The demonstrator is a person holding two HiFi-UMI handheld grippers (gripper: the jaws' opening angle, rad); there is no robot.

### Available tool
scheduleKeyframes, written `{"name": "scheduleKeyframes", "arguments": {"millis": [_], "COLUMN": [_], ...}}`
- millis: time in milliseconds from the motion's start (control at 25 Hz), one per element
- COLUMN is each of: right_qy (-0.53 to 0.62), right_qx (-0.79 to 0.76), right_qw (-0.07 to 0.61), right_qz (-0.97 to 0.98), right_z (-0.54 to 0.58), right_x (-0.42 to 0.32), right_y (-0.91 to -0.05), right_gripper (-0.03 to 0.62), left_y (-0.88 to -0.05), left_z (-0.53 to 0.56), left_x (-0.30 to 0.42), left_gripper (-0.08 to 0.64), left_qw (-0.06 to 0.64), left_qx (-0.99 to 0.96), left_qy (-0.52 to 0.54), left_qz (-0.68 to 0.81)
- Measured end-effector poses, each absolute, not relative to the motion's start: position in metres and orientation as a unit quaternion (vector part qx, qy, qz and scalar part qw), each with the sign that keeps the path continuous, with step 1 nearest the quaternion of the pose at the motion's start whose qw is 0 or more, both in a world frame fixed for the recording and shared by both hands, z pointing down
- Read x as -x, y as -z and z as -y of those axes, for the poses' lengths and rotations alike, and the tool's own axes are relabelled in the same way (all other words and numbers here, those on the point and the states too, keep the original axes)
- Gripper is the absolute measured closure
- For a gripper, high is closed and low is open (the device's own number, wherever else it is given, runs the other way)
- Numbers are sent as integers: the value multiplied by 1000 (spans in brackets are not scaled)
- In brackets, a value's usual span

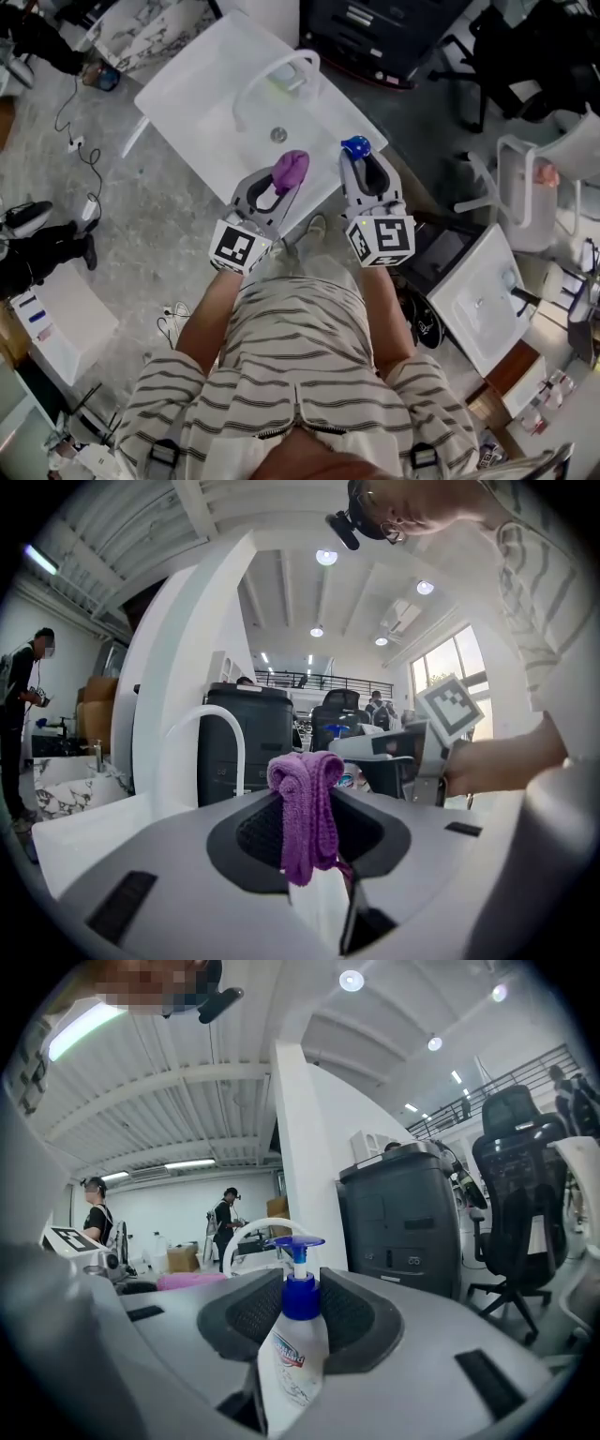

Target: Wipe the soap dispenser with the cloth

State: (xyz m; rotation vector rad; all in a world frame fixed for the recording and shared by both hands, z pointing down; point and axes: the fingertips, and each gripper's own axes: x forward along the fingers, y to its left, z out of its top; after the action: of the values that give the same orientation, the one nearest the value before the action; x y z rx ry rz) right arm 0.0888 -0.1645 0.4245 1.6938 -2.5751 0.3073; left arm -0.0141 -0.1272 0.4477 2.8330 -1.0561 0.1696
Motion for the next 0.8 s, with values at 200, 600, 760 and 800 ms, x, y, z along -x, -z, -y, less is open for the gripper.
{"name": "scheduleKeyframes", "arguments": {"millis": [200, 600, 760, 800], "right_qy": [-105, -105, -106, -109], "right_qx": [-569, -618, -625, -626], "right_qw": [31, 55, 66, 67], "right_qz": [815, 777, 771, 769], "right_z": [195, 253, 275, 278], "right_x": [-97, -109, -115, -115], "right_y": [-453, -517, -540, -545], "right_gripper": [460, 460, 460, 460], "left_y": [-463, -488, -493, -496], "left_z": [133, 145, 148, 148], "left_x": [11, 15, 10, 10], "left_gripper": [443, 443, 443, 443], "left_qw": [71, 89, 94, 98], "left_qx": [-932, -923, -920, -919], "left_qy": [-67, -78, -69, -72], "left_qz": [350, 367, 374, 374]}}
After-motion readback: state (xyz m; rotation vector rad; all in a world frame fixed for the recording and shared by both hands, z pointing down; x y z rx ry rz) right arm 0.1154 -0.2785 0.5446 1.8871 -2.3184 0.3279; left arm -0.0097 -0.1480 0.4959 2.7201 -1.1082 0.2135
